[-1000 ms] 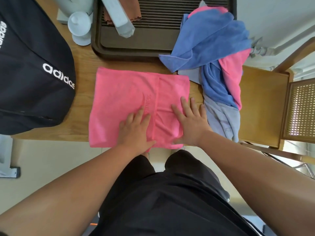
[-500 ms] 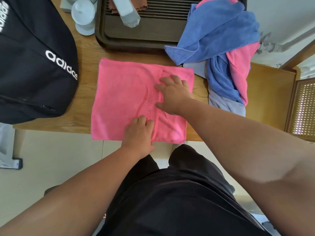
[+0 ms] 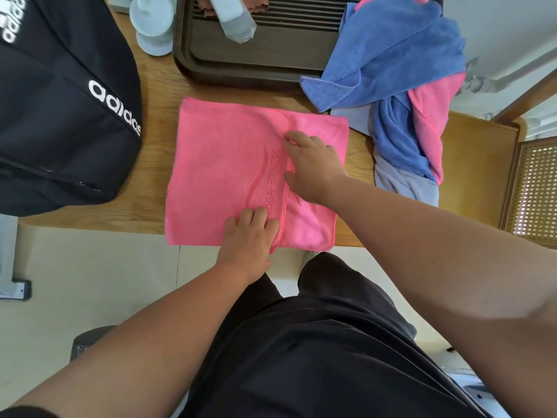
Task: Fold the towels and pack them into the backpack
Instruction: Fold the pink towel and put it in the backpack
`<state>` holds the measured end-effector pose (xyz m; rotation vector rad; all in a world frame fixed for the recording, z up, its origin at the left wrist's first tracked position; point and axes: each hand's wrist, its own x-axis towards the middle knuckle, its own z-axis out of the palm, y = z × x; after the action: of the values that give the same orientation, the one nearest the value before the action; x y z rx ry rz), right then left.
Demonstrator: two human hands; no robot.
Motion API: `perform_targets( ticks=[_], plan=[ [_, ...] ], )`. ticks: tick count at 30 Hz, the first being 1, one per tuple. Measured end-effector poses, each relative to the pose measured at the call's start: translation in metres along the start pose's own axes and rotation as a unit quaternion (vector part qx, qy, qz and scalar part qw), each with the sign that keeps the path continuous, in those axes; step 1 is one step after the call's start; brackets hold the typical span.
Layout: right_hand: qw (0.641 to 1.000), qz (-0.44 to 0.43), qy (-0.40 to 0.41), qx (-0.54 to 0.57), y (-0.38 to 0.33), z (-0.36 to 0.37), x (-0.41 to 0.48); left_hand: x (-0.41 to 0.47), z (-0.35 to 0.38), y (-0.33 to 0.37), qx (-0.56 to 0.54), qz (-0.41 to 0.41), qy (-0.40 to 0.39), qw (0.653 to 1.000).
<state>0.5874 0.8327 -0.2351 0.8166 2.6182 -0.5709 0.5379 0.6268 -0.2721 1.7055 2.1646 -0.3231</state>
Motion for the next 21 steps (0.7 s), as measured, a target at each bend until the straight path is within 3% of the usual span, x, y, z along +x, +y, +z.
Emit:
perform_targets(
  ticks=[5, 15, 21],
  plan=[
    [0.998, 0.005, -0.03, 0.052, 0.011, 0.004, 0.0, 0.002, 0.007, -0.006, -0.018, 0.026, 0.066, 0.997],
    [0.999, 0.007, -0.04, 0.029, 0.008, 0.005, -0.001, -0.002, -0.001, -0.026, -0.173, 0.074, 0.118, 0.975],
    [0.99, -0.042, 0.053, 0.127, 0.004, -0.016, -0.011, -0.002, -0.053, -0.031, -0.268, 0.063, 0.176, 0.945]
  ],
)
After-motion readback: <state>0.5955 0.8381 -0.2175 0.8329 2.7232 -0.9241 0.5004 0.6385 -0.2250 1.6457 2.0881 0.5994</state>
